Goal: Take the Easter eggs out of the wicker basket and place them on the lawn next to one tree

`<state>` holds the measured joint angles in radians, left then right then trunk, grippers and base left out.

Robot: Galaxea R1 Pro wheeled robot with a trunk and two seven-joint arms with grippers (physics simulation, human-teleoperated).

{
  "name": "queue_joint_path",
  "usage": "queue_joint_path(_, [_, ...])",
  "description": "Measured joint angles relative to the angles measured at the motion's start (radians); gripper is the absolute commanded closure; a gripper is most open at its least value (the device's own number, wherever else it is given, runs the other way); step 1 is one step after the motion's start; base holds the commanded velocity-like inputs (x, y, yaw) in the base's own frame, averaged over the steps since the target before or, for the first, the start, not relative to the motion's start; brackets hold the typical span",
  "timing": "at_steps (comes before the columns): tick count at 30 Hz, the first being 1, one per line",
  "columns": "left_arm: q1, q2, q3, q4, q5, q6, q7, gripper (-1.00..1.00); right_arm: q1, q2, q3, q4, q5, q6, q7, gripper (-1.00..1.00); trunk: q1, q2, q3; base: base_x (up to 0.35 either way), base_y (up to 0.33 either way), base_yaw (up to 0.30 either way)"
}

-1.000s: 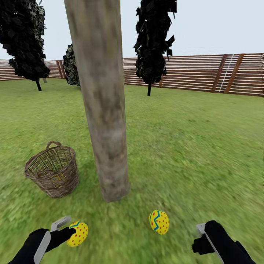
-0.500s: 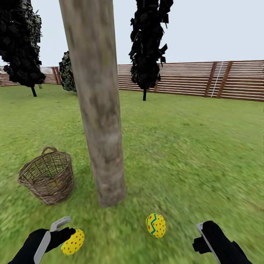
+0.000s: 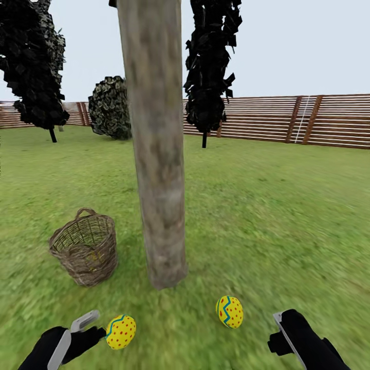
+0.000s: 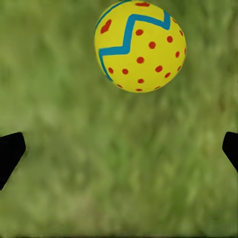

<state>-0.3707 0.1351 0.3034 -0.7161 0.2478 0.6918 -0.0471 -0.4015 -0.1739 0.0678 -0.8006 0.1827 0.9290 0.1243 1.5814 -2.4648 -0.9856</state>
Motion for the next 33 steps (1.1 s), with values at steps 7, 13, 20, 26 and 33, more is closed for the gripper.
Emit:
queue_joint_path(7, [0.000, 0.000, 0.001, 0.000, 0.000, 0.001, -0.001, -1.00, 0.000, 0.000, 0.001, 0.000, 0.000, 0.000, 0.000, -1.00, -0.027, 0.049, 0.022, -0.111, 0.318, 0.000])
queue_joint_path(13, [0.000, 0.000, 0.000, 0.000, -0.001, 0.002, -0.001, -1.00, 0.000, 0.000, 0.002, 0.000, 0.000, 0.000, 0.000, -1.00, -0.050, 0.091, 0.041, -0.100, 0.322, 0.000])
queue_joint_path(20, [0.000, 0.000, 0.000, 0.000, 0.000, 0.002, -0.001, -1.00, 0.000, 0.000, 0.002, 0.000, -0.001, 0.000, 0.000, -1.00, -0.077, 0.140, 0.063, -0.100, 0.322, 0.000])
queue_joint_path(26, [0.000, 0.000, 0.000, 0.000, 0.000, 0.003, -0.001, -1.00, 0.000, 0.000, 0.002, 0.000, 0.000, 0.000, 0.000, -1.00, -0.100, 0.182, 0.081, -0.098, 0.322, 0.000])
queue_joint_path(33, [0.000, 0.000, 0.000, 0.000, 0.000, 0.003, -0.001, -1.00, 0.000, 0.000, 0.002, 0.000, 0.000, 0.000, 0.000, -1.00, -0.127, 0.231, 0.103, -0.096, 0.323, 0.000])
